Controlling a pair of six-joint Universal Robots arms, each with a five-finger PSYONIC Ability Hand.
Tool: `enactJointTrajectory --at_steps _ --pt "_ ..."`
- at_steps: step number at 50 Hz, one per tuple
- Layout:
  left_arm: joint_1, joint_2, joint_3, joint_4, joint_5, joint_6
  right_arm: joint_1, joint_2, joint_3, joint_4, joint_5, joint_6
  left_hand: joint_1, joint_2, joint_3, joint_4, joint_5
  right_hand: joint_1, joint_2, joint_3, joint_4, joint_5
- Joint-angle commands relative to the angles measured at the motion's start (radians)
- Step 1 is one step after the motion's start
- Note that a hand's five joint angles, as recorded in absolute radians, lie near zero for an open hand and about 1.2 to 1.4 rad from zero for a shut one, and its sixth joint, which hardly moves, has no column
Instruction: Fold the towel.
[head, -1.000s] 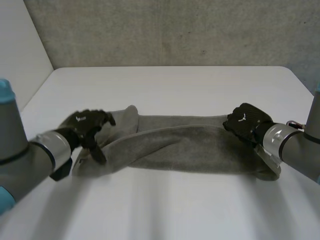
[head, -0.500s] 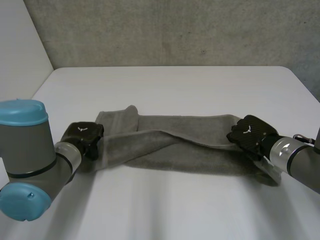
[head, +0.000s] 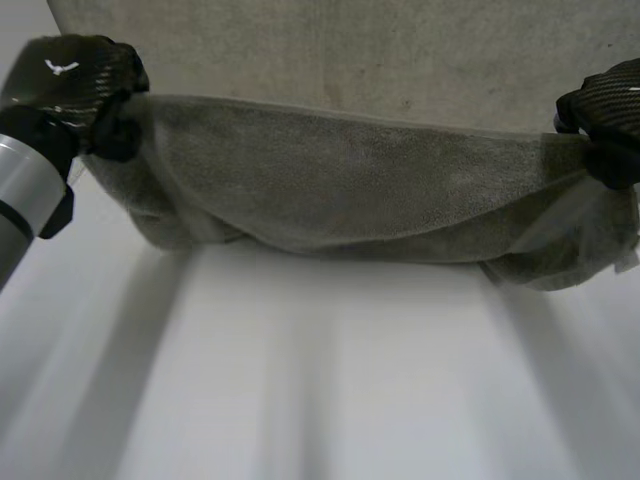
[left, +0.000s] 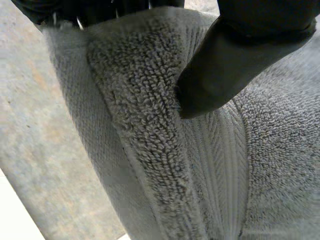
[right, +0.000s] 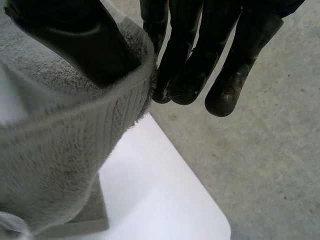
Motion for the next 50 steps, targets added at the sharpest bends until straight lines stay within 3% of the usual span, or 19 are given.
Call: enactJointTrajectory --at_steps 1,6,11,14,16,22,24,25,27,30,32,38,43,50 --pt "0.063 0.0 -0.032 0.004 0.079 -0.002 0.002 0.052 -0.042 0.056 0.025 -0.095 0.075 0.073 0.065 0.039 0.088 0.078 0.076 0.069 0.059 0.051" --pt "0.091 -0.142 0.003 0.012 0.105 -0.003 0.02 0.19 -0.102 0.056 0.06 -0.135 0.075 0.073 0.065 0.039 0.088 0.078 0.076 0.069 0.059 0.051" --pt "0.062 -0.341 0.178 0.012 0.099 -0.005 0.118 0.395 -0.283 0.029 0.212 -0.167 0.075 0.073 0.065 0.039 0.088 0.078 0.076 0.069 0.059 0.051" --pt "0.057 -0.396 0.238 0.013 0.097 -0.005 0.157 0.446 -0.337 0.001 0.244 -0.183 0.075 0.073 0.065 0.039 0.088 0.078 0.076 0.069 0.059 0.051" --pt "0.048 -0.484 0.375 0.016 0.091 -0.003 0.23 0.527 -0.445 -0.084 0.284 -0.213 0.075 0.073 0.065 0.039 0.088 0.078 0.076 0.069 0.059 0.051" --pt "0.029 -0.578 0.617 0.03 0.091 -0.008 0.272 0.592 -0.599 -0.303 0.293 -0.215 0.075 0.073 0.065 0.039 0.088 0.078 0.076 0.069 0.059 0.051" --pt "0.028 -0.589 0.74 0.088 0.091 -0.02 0.279 0.582 -0.631 -0.5 0.277 -0.212 0.075 0.073 0.065 0.039 0.088 0.078 0.076 0.069 0.059 0.051" --pt "0.028 -0.589 0.741 0.089 0.091 -0.02 0.28 0.581 -0.631 -0.501 0.277 -0.212 0.075 0.073 0.065 0.039 0.088 0.078 0.076 0.069 0.059 0.051" --pt "0.031 -0.575 0.798 0.229 0.077 -0.037 0.281 0.551 -0.621 -0.666 0.264 -0.184 0.075 0.073 0.065 0.039 0.088 0.078 0.076 0.069 0.059 0.051" --pt "0.04 -0.56 0.804 0.309 0.068 -0.045 0.281 0.54 -0.612 -0.706 0.25 -0.163 0.075 0.073 0.065 0.039 0.088 0.078 0.076 0.069 0.059 0.051" --pt "0.048 -0.546 0.804 0.427 0.073 -0.052 0.278 0.529 -0.586 -0.712 0.196 -0.118 0.075 0.073 0.065 0.039 0.088 0.078 0.076 0.069 0.059 0.051" --pt "0.065 -0.552 0.769 0.382 0.088 -0.051 0.264 0.499 -0.48 -0.712 0.057 -0.075 0.075 0.073 0.065 0.039 0.088 0.078 0.076 0.069 0.059 0.051" --pt "0.118 -0.545 0.522 0.283 0.172 -0.052 0.252 0.454 -0.281 -0.723 -0.055 -0.081 0.075 0.073 0.065 0.039 0.088 0.078 0.076 0.069 0.059 0.051" --pt "0.131 -0.532 0.239 0.305 0.225 -0.052 0.247 0.45 -0.072 -0.703 -0.061 -0.094 0.075 0.073 0.065 0.039 0.088 0.078 0.076 0.069 0.059 0.051"
